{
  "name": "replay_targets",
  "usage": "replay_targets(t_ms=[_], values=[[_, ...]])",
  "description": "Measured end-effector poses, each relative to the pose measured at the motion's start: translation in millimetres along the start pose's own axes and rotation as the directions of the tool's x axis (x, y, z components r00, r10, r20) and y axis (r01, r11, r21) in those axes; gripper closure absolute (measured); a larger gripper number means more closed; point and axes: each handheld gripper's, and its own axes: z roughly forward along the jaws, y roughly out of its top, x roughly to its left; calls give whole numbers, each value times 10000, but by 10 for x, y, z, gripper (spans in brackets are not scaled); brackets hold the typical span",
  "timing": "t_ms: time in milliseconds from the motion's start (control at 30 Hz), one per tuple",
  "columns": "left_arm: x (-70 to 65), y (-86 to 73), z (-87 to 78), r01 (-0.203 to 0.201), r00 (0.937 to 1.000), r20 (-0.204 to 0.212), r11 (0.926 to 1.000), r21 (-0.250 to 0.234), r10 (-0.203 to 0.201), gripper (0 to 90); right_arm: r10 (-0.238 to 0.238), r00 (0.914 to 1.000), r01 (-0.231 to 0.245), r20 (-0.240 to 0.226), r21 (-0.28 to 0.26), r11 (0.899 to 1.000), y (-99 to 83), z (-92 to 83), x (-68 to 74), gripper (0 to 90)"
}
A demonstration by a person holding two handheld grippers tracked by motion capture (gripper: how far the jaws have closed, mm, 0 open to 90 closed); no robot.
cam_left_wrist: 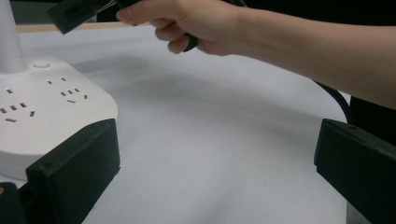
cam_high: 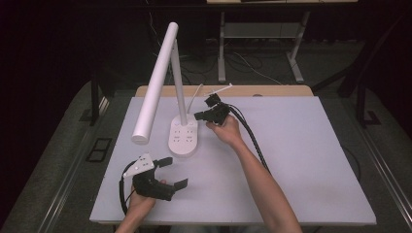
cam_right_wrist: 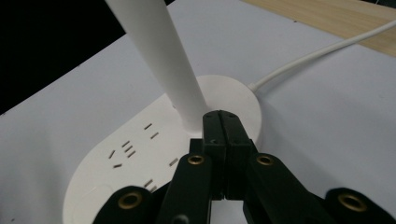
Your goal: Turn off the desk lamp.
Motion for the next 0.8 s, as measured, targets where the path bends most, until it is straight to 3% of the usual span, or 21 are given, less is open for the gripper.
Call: replay_targets(t_ms=[100,200,267,300,400,433,500,600,800], values=[[-5,1,4,1,10000,6,10000,11,-1,0,-92,10000,92,23,-128,9999,-2,-132,12,898],[-11,0,6,25,10000,-32,10000,2,-25,0,-114,9999,116,80,-269,9996,-16,-269,12,825],[-7,1,5,-38,10000,-46,10000,-14,37,0,-52,9995,68,318,-506,9987,-39,-391,27,694],[-8,1,7,-21,10000,-45,10000,-16,21,0,-52,9995,68,318,-506,9987,-39,-391,27,694],[-11,-2,11,-49,10000,-19,10000,30,49,0,42,9993,-19,366,-629,9980,-77,-523,31,581],[-13,-4,15,-58,10000,5,10000,52,58,0,12,9990,18,437,-682,9977,-109,-614,29,462],[-14,-5,18,-96,10000,7,9999,88,96,0,18,9985,20,553,-686,9976,-129,-659,32,414],[-16,-6,24,-58,10000,5,9999,105,58,0,32,9985,6,555,-691,9976,-205,-789,15,193],[-19,-9,23,-53,10000,-21,9999,118,54,0,68,9981,-24,607,-715,9974,-383,-1037,26,5]])
